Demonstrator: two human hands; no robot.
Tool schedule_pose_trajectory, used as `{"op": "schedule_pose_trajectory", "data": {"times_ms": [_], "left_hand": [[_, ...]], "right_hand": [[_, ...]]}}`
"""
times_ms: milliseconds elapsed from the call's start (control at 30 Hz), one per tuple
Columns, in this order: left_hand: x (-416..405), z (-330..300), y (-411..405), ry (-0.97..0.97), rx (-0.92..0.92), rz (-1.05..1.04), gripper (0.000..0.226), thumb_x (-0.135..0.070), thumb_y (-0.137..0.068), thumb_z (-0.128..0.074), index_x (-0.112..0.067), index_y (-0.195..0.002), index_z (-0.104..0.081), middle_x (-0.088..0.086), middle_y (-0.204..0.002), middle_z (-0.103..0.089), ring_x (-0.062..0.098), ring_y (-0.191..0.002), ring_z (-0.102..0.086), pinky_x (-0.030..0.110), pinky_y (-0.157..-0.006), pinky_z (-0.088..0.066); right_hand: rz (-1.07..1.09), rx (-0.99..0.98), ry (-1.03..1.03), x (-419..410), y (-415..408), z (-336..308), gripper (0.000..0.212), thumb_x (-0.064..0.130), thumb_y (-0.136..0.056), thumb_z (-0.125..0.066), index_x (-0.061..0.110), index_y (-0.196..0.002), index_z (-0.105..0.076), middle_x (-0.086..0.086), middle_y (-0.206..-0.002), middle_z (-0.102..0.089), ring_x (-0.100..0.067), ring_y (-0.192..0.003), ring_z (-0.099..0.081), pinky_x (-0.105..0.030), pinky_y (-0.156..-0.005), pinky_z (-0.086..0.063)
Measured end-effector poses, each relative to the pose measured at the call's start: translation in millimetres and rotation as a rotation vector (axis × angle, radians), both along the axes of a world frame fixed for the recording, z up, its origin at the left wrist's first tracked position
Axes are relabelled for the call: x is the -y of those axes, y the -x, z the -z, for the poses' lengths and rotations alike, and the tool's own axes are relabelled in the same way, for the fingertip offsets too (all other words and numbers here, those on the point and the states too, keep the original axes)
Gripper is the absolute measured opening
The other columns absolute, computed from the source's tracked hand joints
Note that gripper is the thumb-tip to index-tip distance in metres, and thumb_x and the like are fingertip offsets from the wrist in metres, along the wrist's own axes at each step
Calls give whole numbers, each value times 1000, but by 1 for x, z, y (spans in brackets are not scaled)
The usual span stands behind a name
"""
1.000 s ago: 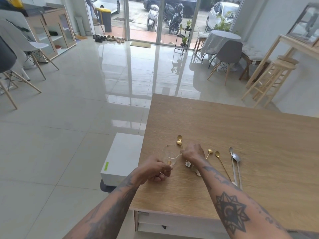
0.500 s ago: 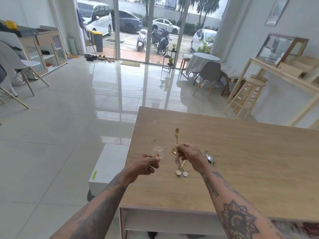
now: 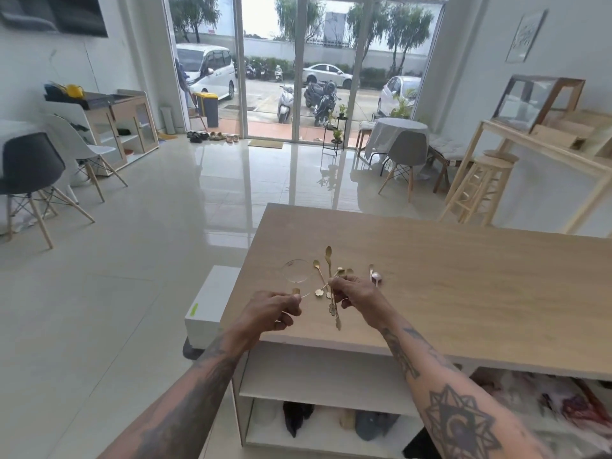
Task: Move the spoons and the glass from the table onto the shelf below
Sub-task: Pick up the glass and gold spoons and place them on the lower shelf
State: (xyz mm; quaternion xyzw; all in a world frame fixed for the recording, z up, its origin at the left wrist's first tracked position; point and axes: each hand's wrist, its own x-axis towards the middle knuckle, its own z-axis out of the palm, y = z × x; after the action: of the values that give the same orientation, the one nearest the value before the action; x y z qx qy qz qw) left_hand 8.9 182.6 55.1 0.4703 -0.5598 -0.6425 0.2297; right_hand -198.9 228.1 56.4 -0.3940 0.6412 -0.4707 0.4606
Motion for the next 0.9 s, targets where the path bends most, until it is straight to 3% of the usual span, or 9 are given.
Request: {"op": "schedule_pose_trajectory", "data": {"times_ms": [300, 467, 633, 800, 900], "left_hand": [[-87, 57, -38, -82, 35, -110, 29, -22, -93, -68, 6, -101, -74, 11, -81, -71, 13, -55, -54, 20, -52, -44], [-107, 87, -57, -121, 94, -139, 27, -23, -91, -70, 3, -99, -75, 10, -82, -72, 11, -54, -54, 18, -51, -46], [-122, 122, -68, -190, 116, -151, 17, -20, -91, -69, -3, -92, -74, 9, -80, -71, 12, -55, -54, 21, -56, -45], [-122, 171, -70, -256, 176, -158, 13, -16, -93, -66, -3, -93, -70, 8, -76, -66, 12, -52, -51, 19, -52, -42], [-106, 201, -68, -270, 214, -178, 13, -17, -92, -66, -5, -88, -69, 8, -77, -66, 12, -52, -54, 22, -54, -45]], "right_hand": [[-79, 47, -144, -72, -41, 58, 19, 11, -95, -61, 11, -77, -60, -4, -66, -55, -11, -55, -50, -19, -47, -37], [-143, 2, -192, -95, -57, 89, 8, 13, -95, -62, 6, -93, -64, -4, -70, -58, -12, -58, -51, -23, -55, -40], [-146, -8, -287, -103, -68, 125, 18, 13, -96, -61, -1, -105, -65, -3, -70, -56, -10, -57, -49, -21, -55, -41], [-111, -1, -396, -94, -75, 178, 12, 15, -94, -60, 4, -97, -65, -6, -72, -54, -14, -61, -48, -25, -58, -40], [-67, -73, -435, -76, -72, 209, 12, 18, -90, -63, 7, -91, -67, -6, -76, -59, -15, -66, -53, -29, -64, -46]]}}
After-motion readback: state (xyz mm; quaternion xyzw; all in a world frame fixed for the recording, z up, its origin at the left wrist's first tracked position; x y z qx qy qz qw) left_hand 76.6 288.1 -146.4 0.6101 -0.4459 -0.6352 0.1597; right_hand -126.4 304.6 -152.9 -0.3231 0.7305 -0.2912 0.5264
